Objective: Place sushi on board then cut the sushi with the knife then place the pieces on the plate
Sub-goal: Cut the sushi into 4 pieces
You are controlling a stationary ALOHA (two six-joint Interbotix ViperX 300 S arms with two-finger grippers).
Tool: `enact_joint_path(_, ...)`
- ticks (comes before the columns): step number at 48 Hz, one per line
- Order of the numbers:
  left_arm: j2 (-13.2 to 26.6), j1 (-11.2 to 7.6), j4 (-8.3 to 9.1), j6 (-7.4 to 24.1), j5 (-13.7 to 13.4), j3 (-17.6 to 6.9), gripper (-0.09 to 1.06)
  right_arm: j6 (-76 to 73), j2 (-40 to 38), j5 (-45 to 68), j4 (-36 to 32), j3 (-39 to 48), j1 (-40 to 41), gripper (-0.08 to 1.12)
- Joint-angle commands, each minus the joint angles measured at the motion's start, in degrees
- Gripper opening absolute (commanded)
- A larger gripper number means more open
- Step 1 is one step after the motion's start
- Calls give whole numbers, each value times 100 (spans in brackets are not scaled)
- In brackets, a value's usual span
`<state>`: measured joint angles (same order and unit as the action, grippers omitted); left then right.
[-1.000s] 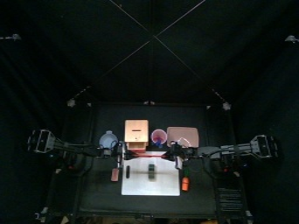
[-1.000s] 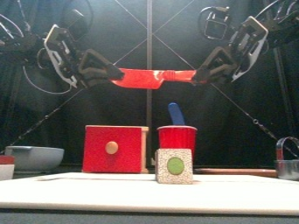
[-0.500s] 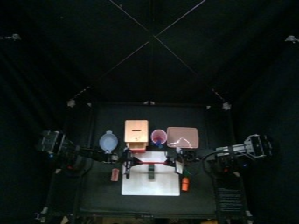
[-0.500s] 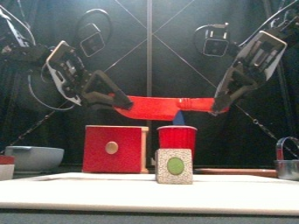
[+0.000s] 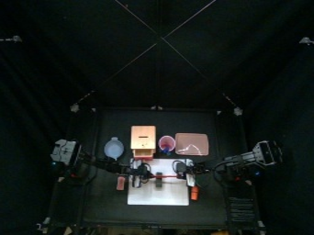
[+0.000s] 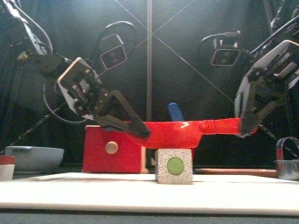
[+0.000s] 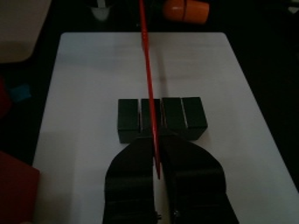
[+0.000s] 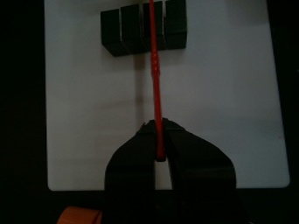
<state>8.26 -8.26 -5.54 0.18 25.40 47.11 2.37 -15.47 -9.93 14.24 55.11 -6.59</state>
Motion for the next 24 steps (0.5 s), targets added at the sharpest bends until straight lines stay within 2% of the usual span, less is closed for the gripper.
enact_joint_path(1,-9,9,18,18,-281,-185,33,9,-79,-35,-18,-53,-18,17)
enact_joint_path(6,-62,9,18,26,-431,-220,33,18,-114,-35,-53,-79,-9,17)
enact_joint_path(13,-211,9,26,35,-457,-220,33,18,-185,-35,-185,-105,-9,17)
enact_joint_path(24,-325,149,193,35,-466,-220,33,9,-229,-35,-334,-141,88,17)
